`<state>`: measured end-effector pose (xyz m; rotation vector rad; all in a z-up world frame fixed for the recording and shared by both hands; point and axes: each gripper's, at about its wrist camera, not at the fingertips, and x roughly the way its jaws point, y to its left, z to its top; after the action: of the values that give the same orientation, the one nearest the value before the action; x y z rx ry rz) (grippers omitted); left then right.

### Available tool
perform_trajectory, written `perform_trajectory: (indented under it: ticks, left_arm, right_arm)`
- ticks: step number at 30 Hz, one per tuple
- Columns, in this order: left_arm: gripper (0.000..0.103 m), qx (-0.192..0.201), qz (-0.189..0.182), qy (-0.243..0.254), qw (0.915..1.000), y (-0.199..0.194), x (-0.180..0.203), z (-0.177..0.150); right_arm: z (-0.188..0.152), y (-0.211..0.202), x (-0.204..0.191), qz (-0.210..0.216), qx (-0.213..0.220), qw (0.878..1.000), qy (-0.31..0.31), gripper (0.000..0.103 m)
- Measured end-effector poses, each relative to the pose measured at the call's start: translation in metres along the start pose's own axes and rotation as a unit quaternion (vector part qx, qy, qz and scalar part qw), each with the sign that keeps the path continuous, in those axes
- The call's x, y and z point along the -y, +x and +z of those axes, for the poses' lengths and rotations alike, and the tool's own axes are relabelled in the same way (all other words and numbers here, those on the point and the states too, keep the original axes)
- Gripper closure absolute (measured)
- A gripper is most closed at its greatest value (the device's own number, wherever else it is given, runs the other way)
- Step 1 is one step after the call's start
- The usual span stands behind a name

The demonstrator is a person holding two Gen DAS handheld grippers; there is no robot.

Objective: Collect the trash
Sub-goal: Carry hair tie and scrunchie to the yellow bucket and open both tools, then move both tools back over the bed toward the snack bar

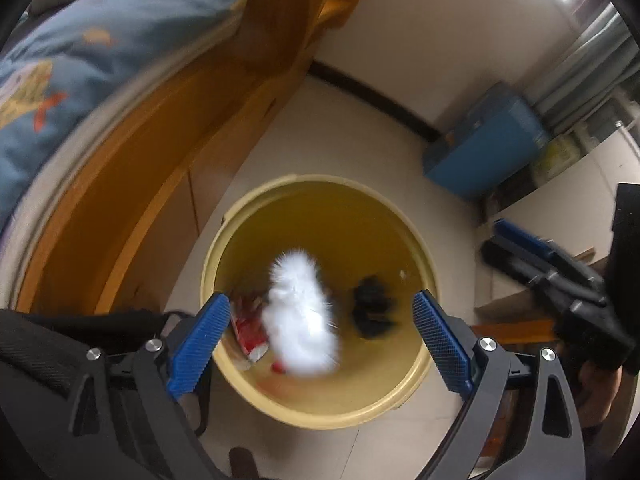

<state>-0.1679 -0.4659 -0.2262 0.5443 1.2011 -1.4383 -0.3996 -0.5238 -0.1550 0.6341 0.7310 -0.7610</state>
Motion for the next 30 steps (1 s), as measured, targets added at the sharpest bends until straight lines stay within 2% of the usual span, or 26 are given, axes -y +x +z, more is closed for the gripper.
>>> perform_trajectory:
  ticks: [2,7,13,18,24,29,30]
  left_arm:
    - [0.011,-0.002,0.000,-0.007,1.0000,0.002,-0.003,-0.001]
    - [0.011,0.025,0.010,0.000,0.9996,-0.016,-0.003,-0.001]
    - [0.011,0.058,0.025,0.009,0.9980,-0.044,-0.007,-0.003]
    - [0.011,0.104,0.038,0.002,0.9939,-0.080,-0.016,-0.003]
    - [0.009,0.177,0.105,-0.026,0.9783,-0.146,-0.056,-0.019]
    - [0.006,0.224,0.160,-0.063,0.9593,-0.200,-0.099,-0.039]
    - [0.005,0.237,0.176,-0.077,0.9523,-0.215,-0.112,-0.045]
  right_arm:
    - [-0.004,-0.002,0.007,0.001,0.001,1.000,0.011,0.040]
    - [-0.008,0.004,0.009,0.008,-0.008,1.000,0.023,0.040]
    - [-0.001,0.003,-0.015,0.022,-0.002,1.000,0.002,0.040]
    - [0.016,-0.004,-0.048,0.048,0.026,0.998,-0.024,0.040]
    - [0.037,0.001,-0.106,0.098,0.048,0.992,-0.063,0.040]
    - [0.049,0.018,-0.176,0.150,0.043,0.982,-0.110,0.037]
    - [0.051,0.022,-0.192,0.161,0.043,0.978,-0.122,0.036]
